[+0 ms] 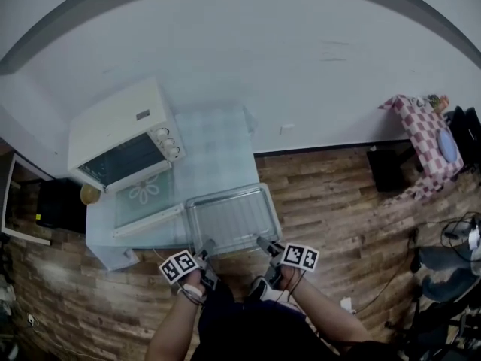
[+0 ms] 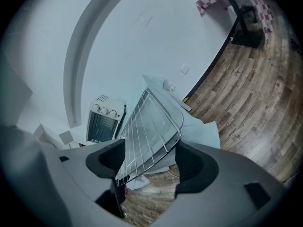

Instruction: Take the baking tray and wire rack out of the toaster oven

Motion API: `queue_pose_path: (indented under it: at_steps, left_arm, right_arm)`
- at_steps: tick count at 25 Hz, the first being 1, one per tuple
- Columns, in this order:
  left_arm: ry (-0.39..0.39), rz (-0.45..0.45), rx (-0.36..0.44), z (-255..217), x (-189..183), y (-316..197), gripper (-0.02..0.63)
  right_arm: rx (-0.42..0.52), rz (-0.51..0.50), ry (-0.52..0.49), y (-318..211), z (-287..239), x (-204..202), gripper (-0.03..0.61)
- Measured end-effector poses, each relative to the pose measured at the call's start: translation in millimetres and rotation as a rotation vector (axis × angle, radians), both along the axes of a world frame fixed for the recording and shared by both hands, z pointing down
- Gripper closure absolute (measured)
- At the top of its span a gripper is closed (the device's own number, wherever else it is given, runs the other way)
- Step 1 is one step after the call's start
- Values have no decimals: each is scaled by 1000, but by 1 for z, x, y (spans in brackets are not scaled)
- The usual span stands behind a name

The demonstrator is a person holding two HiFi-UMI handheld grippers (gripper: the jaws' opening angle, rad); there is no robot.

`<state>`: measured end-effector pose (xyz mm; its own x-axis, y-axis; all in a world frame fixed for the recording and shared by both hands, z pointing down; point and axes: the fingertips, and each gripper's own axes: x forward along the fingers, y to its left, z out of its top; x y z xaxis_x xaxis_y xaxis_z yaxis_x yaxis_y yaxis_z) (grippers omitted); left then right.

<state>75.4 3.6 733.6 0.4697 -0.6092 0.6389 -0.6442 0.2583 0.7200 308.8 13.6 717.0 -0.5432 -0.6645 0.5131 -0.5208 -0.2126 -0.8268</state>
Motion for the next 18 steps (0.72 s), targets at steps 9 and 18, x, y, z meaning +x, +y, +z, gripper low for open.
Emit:
queue_pose_path:
  at_steps: [9, 18]
  left_arm:
    - [0, 28, 21, 0, -1, -4, 181]
    - [35, 7, 51, -16, -14, 17, 181]
  right_arm:
    - [-29, 37, -4, -1, 6, 2, 242]
    - [-28, 33, 0, 12, 5, 11, 241]
